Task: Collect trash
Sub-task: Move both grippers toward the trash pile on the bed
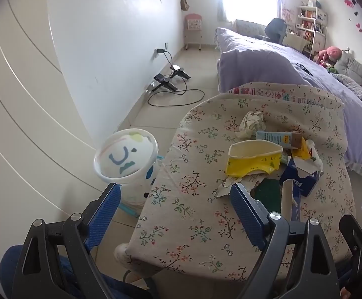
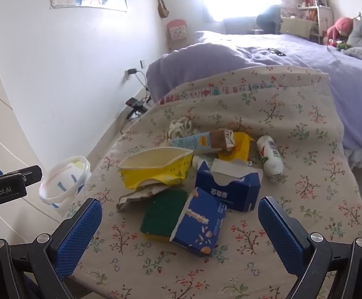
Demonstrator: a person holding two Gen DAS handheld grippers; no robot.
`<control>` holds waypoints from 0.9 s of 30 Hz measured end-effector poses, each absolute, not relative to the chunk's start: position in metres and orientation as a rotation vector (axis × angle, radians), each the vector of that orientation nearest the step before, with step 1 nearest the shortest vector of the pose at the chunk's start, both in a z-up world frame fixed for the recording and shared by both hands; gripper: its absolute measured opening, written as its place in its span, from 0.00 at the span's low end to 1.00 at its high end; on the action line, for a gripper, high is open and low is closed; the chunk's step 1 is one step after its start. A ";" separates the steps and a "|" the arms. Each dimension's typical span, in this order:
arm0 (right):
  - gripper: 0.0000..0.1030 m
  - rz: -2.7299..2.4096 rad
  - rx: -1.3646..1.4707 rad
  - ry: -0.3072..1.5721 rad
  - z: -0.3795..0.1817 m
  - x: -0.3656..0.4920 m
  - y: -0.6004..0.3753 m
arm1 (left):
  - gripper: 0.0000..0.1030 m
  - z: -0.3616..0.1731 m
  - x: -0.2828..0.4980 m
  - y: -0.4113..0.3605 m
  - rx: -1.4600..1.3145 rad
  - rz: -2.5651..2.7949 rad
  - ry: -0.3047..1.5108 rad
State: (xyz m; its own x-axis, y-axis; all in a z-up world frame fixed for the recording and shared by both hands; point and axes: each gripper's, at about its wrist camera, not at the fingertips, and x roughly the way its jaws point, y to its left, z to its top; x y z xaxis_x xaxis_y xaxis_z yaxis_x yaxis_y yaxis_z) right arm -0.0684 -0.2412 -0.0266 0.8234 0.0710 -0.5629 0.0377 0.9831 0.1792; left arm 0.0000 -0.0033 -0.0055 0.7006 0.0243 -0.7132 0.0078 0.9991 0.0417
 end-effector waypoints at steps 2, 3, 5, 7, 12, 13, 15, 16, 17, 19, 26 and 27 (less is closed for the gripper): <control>1.00 0.018 0.190 0.606 -0.027 -0.068 -0.242 | 0.89 -0.005 0.000 -0.004 0.044 0.010 0.792; 1.00 0.019 0.191 0.607 -0.027 -0.068 -0.242 | 0.89 -0.006 0.000 -0.004 0.046 0.009 0.792; 1.00 0.019 0.193 0.607 -0.027 -0.069 -0.243 | 0.89 -0.006 0.000 -0.004 0.045 0.007 0.794; 1.00 0.022 0.194 0.609 -0.027 -0.069 -0.244 | 0.89 -0.006 0.000 -0.004 0.046 0.008 0.794; 1.00 0.022 0.188 0.607 -0.029 -0.066 -0.244 | 0.89 -0.006 0.000 -0.004 0.044 0.005 0.796; 1.00 0.022 0.188 0.608 -0.030 -0.066 -0.244 | 0.89 -0.006 0.000 -0.004 0.045 0.005 0.797; 1.00 0.023 0.192 0.609 -0.029 -0.066 -0.243 | 0.89 -0.006 0.000 -0.004 0.045 0.005 0.796; 1.00 0.024 0.193 0.610 -0.030 -0.066 -0.243 | 0.89 -0.006 0.000 -0.004 0.045 0.005 0.796; 1.00 0.023 0.194 0.613 -0.030 -0.068 -0.240 | 0.89 -0.006 0.000 -0.004 0.045 0.005 0.796; 1.00 0.024 0.192 0.615 -0.031 -0.068 -0.238 | 0.89 -0.007 0.000 -0.004 0.045 0.005 0.796; 1.00 0.028 0.194 0.616 -0.029 -0.064 -0.239 | 0.89 -0.006 -0.001 -0.005 0.045 0.006 0.796; 1.00 0.031 0.200 0.620 -0.029 -0.064 -0.239 | 0.89 -0.007 -0.001 -0.005 0.045 0.005 0.797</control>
State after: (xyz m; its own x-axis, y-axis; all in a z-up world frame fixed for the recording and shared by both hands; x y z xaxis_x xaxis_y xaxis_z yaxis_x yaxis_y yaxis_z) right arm -0.0638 -0.2391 -0.0291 0.8138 0.0883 -0.5743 0.0313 0.9803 0.1951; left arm -0.0006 -0.0046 -0.0066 0.6991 0.0217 -0.7146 0.0122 0.9990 0.0423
